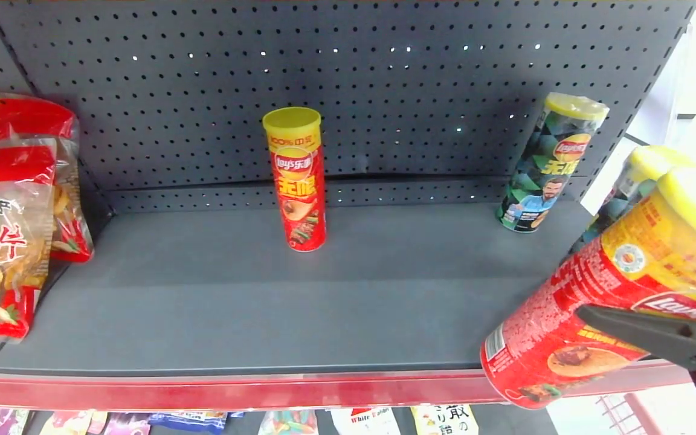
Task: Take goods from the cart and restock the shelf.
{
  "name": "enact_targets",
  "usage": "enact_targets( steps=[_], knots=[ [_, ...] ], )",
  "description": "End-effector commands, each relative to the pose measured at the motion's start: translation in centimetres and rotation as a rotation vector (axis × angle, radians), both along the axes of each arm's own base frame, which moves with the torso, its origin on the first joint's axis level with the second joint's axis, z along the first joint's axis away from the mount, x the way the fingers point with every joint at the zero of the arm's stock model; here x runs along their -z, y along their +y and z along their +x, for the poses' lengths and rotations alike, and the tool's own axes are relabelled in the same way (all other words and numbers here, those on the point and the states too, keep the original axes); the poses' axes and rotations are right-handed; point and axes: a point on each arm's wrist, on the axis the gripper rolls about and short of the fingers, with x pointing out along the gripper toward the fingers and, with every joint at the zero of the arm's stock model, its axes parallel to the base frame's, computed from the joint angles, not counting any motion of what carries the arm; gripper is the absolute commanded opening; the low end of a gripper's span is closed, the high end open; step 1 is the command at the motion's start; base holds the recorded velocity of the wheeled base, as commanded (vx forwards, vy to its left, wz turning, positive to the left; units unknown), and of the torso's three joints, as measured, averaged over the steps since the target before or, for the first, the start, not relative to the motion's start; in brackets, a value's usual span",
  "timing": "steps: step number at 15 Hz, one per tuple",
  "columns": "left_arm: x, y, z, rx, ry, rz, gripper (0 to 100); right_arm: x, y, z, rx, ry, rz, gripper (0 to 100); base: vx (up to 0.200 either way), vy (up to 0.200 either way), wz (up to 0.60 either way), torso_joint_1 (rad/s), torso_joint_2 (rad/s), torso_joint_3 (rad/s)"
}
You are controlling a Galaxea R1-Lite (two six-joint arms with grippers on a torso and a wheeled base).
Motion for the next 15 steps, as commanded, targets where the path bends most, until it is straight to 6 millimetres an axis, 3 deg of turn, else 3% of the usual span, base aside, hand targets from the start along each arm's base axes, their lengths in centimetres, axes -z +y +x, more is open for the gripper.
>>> enact_targets(
  steps=[1,5,13,15],
  knots=[
    [0.0,0.0,0.01,0.0,0.001,0.0,100,0.1,0.0,-0.01,-0.001,0.003,-0.001,0,0.0,0.2,0.0,-0.002,0.01,0.007],
    [0.0,0.0,0.01,0.0,0.001,0.0,100,0.07,-0.06,-0.1,0.001,0.0,0.0,0,0.0,0.2,0.0,0.002,0.0,0.0],
    [0.0,0.0,0.01,-0.002,0.001,-0.005,100,0.03,-0.12,-0.2,0.003,-0.004,0.001,0,0.0,0.0,0.0,0.0,0.0,0.0],
    [0.0,0.0,0.01,-0.002,0.001,-0.005,100,0.29,-0.2,-0.35,0.004,0.003,-0.002,0,0.2,0.0,0.0,0.0,0.0,0.005]
  ],
)
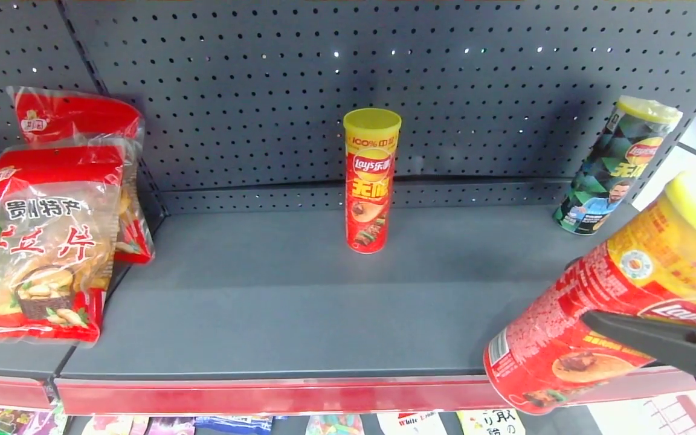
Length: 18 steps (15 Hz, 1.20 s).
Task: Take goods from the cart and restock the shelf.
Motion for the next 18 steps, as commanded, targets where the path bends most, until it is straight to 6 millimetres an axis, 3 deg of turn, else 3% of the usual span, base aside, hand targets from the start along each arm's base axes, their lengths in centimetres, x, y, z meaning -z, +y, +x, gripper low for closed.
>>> enact_targets(
  steps=[1,13,18],
  knots=[
    [0.0,0.0,0.0,0.0,0.002,-0.001,100,0.2,0.0,-0.1,-0.001,0.005,-0.002,0,0.2,0.0,0.0,-0.022,-0.01,0.007],
    [0.0,0.0,0.0,0.0,0.002,0.001,100,0.4,-0.1,-0.2,-0.001,0.014,-0.005,0,0.017,0.0,0.0,0.0,0.0,0.0],
    [0.0,0.0,0.0,0.0,0.002,0.001,100,-1.1,-0.7,-1.9,0.003,-0.041,0.038,0,0.0,0.0,0.0,0.0,0.0,0.0]
  ],
)
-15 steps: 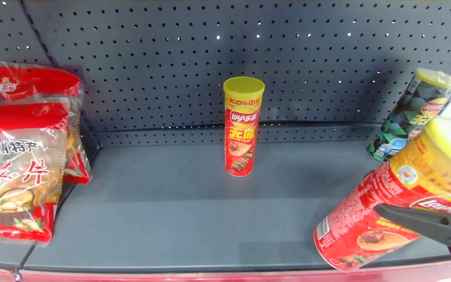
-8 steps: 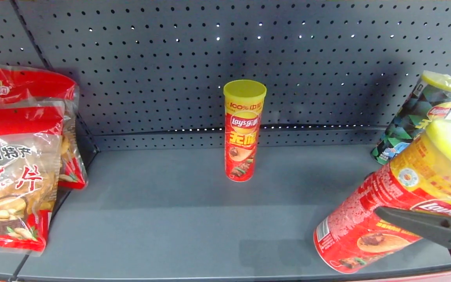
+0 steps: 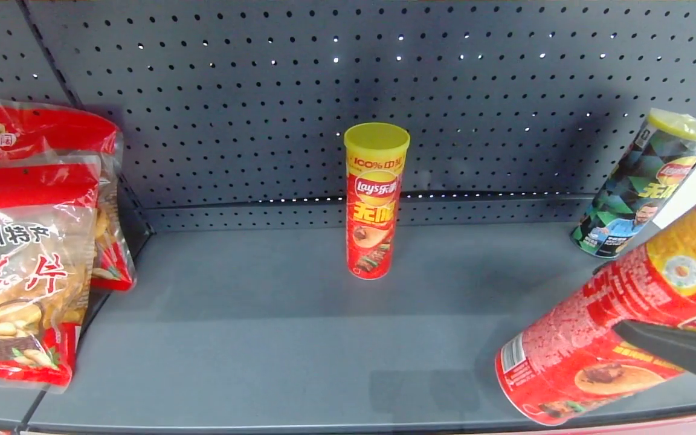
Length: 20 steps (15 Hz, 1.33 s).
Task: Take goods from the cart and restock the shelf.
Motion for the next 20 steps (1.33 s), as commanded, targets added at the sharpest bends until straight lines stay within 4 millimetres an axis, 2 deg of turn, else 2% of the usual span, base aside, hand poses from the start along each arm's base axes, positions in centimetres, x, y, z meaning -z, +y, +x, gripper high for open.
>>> enact_targets(
  steps=[1,4,7,11,15,16,17,18,19,20],
  knots=[
    [0.0,0.0,0.0,0.0,0.001,-0.001,100,-0.5,-0.1,-0.2,0.023,-0.013,0.016,0,0.0,0.0,0.0,0.0,0.0,0.0],
    [0.0,0.0,0.0,0.0,0.001,-0.001,100,-0.7,-0.1,0.1,0.056,-0.014,0.023,0,0.0,0.0,0.0,0.0,0.0,0.0],
    [0.0,0.0,0.0,0.001,0.001,-0.001,100,0.2,0.1,0.5,0.059,0.026,0.007,0,0.0,0.0,0.0,0.0,0.0,0.0],
    [0.0,0.0,0.0,0.003,0.001,0.005,100,0.4,0.1,0.7,0.063,0.035,0.003,0,0.0,0.0,0.0,0.0,0.0,0.0],
    [0.0,-0.1,0.0,0.066,0.002,0.034,100,0.5,0.1,0.6,0.062,0.034,0.001,0,0.0,0.0,0.0,0.0,0.0,0.0],
    [-1.2,-0.2,-0.2,0.071,-0.043,0.039,100,0.4,0.2,0.6,0.058,0.032,0.002,0,0.0,0.0,0.0,0.0,0.0,0.0],
    [-4.5,-0.2,-0.9,0.075,-0.144,0.038,100,0.4,0.2,0.6,0.055,0.033,0.001,0,0.0,0.0,0.0,0.0,0.0,0.0],
    [-13.8,-0.1,-1.3,0.13,-0.295,0.043,100,0.3,0.3,0.6,0.045,0.027,0.003,0,0.0,0.0,0.0,0.0,0.0,0.0],
    [-16.8,0.0,-1.3,0.175,-0.332,0.032,100,0.1,0.4,0.5,0.038,0.023,0.005,0,0.0,0.0,0.0,0.0,0.0,0.0],
    [-18.0,-0.1,0.8,0.263,-0.245,-0.021,100,-0.2,0.5,0.5,0.031,0.012,0.01,0,0.0,0.0,0.0,0.0,0.0,0.0]
  ],
)
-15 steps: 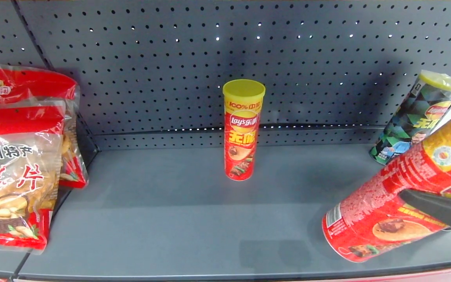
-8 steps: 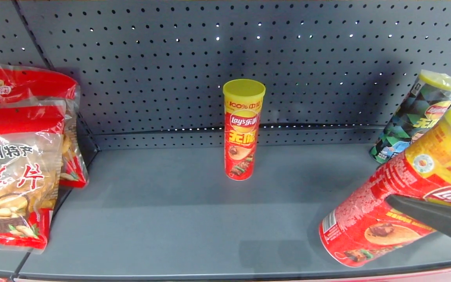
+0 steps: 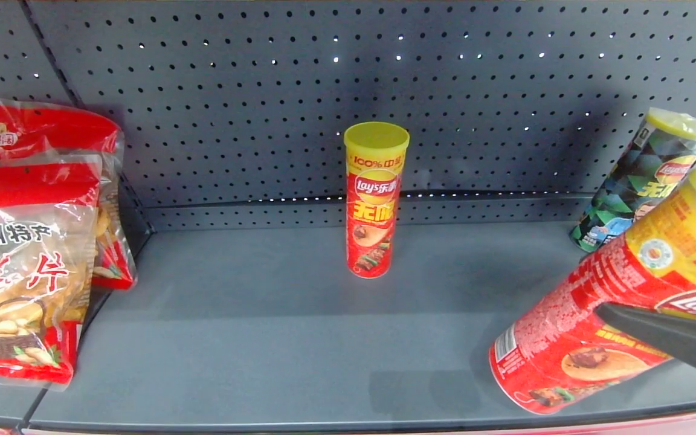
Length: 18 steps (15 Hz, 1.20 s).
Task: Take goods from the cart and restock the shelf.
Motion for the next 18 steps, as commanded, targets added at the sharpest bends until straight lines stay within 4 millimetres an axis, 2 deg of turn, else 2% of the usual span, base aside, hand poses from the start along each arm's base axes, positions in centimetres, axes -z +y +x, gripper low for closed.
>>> enact_targets(
  steps=[1,2,5,6,8,9,10,11,15,18],
  knots=[
    [-10.0,-0.1,3.1,0.175,0.015,-0.032,100,-0.3,0.1,0.0,-0.008,-0.011,0.004,0,0.0,0.0,0.0,0.0,0.0,0.0],
    [-10.1,-1.1,6.2,0.399,0.127,0.0,100,-0.6,0.2,0.1,-0.009,-0.02,0.007,0,0.0,0.0,0.0,0.0,0.0,0.0],
    [-9.7,-3.1,12.9,0.463,0.305,0.014,100,-0.8,0.5,0.6,-0.021,-0.018,0.007,0,0.0,0.0,0.0,0.0,0.0,0.0],
    [-10.0,-3.2,15.4,0.435,0.308,0.04,100,-1.0,0.6,0.7,-0.023,-0.023,0.008,0,0.0,0.0,0.0,0.0,0.0,0.0],
    [-10.4,-3.4,21.3,0.531,0.194,0.212,100,-1.1,0.8,1.2,-0.021,-0.02,0.008,0,0.0,0.0,0.0,0.0,0.0,0.0],
    [-10.0,-3.1,22.4,0.549,0.162,0.246,100,-1.1,0.8,1.2,-0.021,-0.02,0.008,0,0.0,0.0,0.0,0.0,0.0,0.0],
    [-8.1,-3.1,23.8,0.638,0.103,0.284,100,-0.9,0.8,1.1,-0.02,-0.015,0.006,0,0.0,0.0,0.0,0.0,0.0,0.0],
    [-7.2,-3.2,24.1,0.663,0.078,0.293,100,-0.9,0.7,1.1,-0.02,-0.014,0.005,0,0.0,0.0,0.0,0.0,0.0,0.0],
    [-3.6,-3.6,29.3,0.74,-0.056,0.324,100,-0.5,1.0,1.6,-0.02,0.007,-0.003,0,0.0,0.0,0.0,0.0,0.0,0.0],
    [-3.4,-4.7,29.5,0.838,-0.03,0.279,100,-0.4,1.1,1.9,-0.018,0.017,-0.007,0,0.0,0.0,0.0,0.0,0.0,0.0]
  ],
)
